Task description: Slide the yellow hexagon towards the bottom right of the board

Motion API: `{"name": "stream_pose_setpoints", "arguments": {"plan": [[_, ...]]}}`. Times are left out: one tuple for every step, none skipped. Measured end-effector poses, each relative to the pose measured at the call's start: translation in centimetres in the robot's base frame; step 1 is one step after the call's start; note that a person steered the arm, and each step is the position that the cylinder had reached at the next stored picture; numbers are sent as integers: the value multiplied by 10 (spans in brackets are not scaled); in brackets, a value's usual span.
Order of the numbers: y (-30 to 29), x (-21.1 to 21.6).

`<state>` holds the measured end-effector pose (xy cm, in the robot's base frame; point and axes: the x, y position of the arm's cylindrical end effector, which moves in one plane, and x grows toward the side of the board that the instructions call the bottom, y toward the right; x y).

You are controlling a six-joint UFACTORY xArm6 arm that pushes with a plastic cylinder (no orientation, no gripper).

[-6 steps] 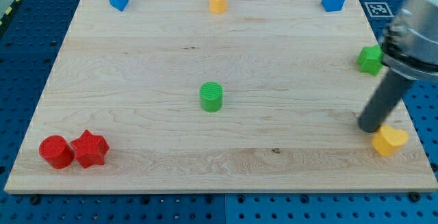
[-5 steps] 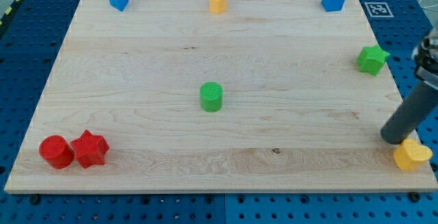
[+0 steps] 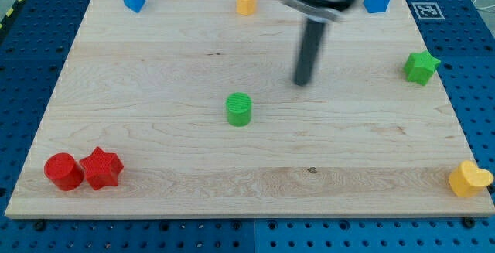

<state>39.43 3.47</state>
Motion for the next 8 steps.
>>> {"name": "stream_pose_setpoints", "arguments": {"plan": [[-104, -68], [-157, -135], [-171, -191], [-168, -202], [-136, -201], [-98, -202], [-66, -196], [-46, -180]]}}
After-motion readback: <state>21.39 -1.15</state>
